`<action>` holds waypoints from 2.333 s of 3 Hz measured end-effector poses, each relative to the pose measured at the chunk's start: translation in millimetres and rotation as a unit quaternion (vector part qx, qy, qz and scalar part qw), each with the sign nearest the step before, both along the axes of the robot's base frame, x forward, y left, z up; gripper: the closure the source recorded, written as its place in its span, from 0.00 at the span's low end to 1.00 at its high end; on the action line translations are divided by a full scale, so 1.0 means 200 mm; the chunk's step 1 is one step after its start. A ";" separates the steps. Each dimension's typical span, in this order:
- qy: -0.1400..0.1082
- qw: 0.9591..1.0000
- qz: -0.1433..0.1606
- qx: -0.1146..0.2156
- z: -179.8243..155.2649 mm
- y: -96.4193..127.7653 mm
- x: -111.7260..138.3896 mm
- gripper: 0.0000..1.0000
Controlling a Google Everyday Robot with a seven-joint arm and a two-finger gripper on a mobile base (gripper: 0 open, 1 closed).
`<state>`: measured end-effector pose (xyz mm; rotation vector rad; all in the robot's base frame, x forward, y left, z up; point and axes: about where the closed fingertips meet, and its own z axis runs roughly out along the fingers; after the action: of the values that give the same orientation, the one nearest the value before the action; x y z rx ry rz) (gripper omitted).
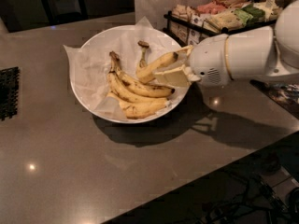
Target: Pick banana from white bowl
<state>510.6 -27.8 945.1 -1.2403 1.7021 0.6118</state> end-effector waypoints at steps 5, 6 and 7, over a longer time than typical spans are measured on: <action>-0.212 0.935 0.144 0.247 0.51 -0.13 -0.26 1.00; -0.245 0.920 0.185 0.242 0.58 -0.15 -0.38 1.00; -0.252 0.914 0.225 0.223 0.62 -0.15 -0.50 1.00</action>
Offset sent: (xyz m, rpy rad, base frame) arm -0.0214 -0.0414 0.0567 0.3956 -0.2336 0.0865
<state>411.1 -57.7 1068.6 -1.3106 0.7896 0.8115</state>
